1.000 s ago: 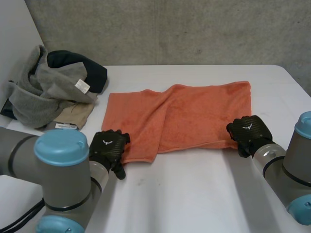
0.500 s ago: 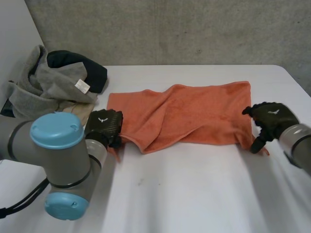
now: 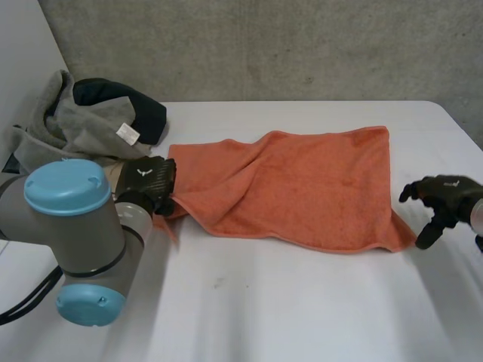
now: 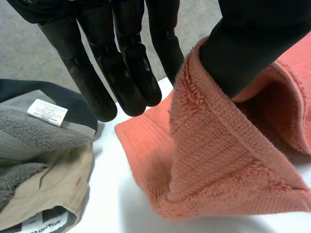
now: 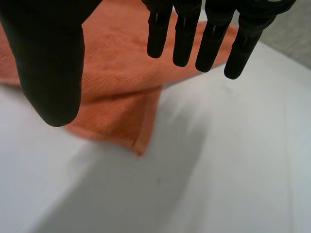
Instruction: Fold the laundry.
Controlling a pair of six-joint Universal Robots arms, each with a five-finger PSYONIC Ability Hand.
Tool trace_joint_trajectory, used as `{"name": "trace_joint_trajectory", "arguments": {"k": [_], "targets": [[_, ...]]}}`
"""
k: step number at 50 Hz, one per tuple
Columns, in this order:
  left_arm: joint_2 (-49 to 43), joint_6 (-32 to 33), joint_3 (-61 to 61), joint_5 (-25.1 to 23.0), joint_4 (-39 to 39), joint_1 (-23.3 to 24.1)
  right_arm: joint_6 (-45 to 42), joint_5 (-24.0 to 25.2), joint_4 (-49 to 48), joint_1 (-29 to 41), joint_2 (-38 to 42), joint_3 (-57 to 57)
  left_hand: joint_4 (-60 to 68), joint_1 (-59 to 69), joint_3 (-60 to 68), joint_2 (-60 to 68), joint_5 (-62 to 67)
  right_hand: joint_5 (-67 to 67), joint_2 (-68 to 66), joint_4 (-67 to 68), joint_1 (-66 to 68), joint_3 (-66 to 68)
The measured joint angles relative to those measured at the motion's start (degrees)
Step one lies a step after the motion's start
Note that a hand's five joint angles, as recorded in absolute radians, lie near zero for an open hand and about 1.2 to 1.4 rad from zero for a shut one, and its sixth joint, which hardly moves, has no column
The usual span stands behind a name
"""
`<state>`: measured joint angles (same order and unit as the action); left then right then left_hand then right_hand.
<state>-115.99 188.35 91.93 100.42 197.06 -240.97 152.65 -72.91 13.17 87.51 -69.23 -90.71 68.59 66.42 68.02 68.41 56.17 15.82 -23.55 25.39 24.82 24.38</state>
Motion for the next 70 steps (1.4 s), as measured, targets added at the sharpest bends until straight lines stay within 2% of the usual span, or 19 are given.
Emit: {"name": "trace_joint_trajectory", "arguments": {"k": [9, 15, 23, 34, 38, 40, 45, 48, 52, 53, 58, 62, 70], "targets": [[-0.04, 0.01, -1.96, -0.11, -0.06, -0.59, 1.48, 0.61, -9.12, 0.18, -0.02, -9.23, 0.01, 0.00, 0.00, 0.00, 0.00, 4.27, -6.01, 4.52, 4.76, 5.17], [-0.08, 0.00, -3.42, -0.13, -0.11, -0.63, 6.13, 0.65, -14.20, 0.96, 0.28, -12.21, 0.01, 0.00, 0.00, 0.00, 0.00, 4.72, -6.22, 4.93, 4.95, 5.67], [-0.15, 0.01, -5.00, -0.14, -0.23, -0.71, 13.17, 0.39, -18.45, 3.69, 2.91, -11.28, 0.02, 0.00, 0.00, 0.00, -0.01, 4.70, -6.22, 4.93, 4.95, 5.67], [-0.20, 0.00, -6.46, -0.13, -0.29, -1.44, 14.37, -1.92, -19.17, 8.45, 8.36, -6.42, 0.02, 0.00, 0.00, 0.00, 0.00, 6.82, -8.81, 7.02, 7.98, 8.25], [-0.23, 0.01, -6.89, -0.13, -0.36, -1.83, 14.41, -4.25, -20.80, 9.44, 10.07, -4.48, 0.03, 0.00, 0.00, 0.00, 0.00, 24.29, -27.87, 24.79, 24.30, 25.88], [-0.21, 0.04, -7.04, -0.13, -0.51, -2.14, 14.28, -6.14, -22.22, 9.75, 10.99, -3.19, 0.03, 0.00, 0.00, 0.00, 0.00, 38.23, -41.15, 38.69, 38.24, 39.63], [0.77, 0.20, -7.11, -0.16, -2.03, -3.26, 13.48, -9.94, -24.01, 9.70, 11.50, -0.40, 0.03, 0.00, 0.28, 0.11, 0.00, 40.97, -44.13, 42.99, 39.78, 43.58], [2.87, 0.85, -7.06, -0.30, -4.32, -4.09, 12.13, -11.14, -24.04, 9.46, 10.01, 0.72, 0.06, 0.00, 0.29, 0.16, 0.00, 40.97, -44.13, 43.04, 39.78, 43.65], [7.63, 3.19, -6.95, -1.73, -9.46, -5.60, 7.13, -11.25, -22.34, 8.32, 3.78, 1.49, 0.22, 0.00, 0.29, 0.16, 0.00, 40.97, -44.13, 43.14, 39.78, 43.65], [10.50, 5.05, -6.94, -3.41, -12.57, -6.42, 2.98, -10.70, -20.44, 7.02, -0.81, 1.69, 0.23, 0.00, 0.29, 0.17, 0.00, 40.97, -44.13, 43.15, 39.78, 43.65], [18.76, 11.17, -7.03, -9.64, -20.36, -8.73, -9.48, -7.95, -12.05, 3.23, -13.38, 3.71, 0.24, 0.00, 0.29, 0.17, 0.00, 40.97, -44.13, 43.16, 39.78, 43.67], [24.76, 16.23, -7.33, -13.76, -24.32, -10.61, -14.73, -6.21, -4.30, 1.78, -19.91, 7.56, 0.24, 0.00, 0.29, 0.17, -0.01, 40.97, -44.13, 43.17, 39.78, 43.70], [30.77, 26.59, -7.55, -17.60, -26.87, -12.34, -18.76, -3.39, 11.48, 0.66, -23.99, 15.77, 0.24, 0.00, 0.29, 0.18, 0.00, 41.13, -44.13, 43.18, 39.78, 43.72]]}}
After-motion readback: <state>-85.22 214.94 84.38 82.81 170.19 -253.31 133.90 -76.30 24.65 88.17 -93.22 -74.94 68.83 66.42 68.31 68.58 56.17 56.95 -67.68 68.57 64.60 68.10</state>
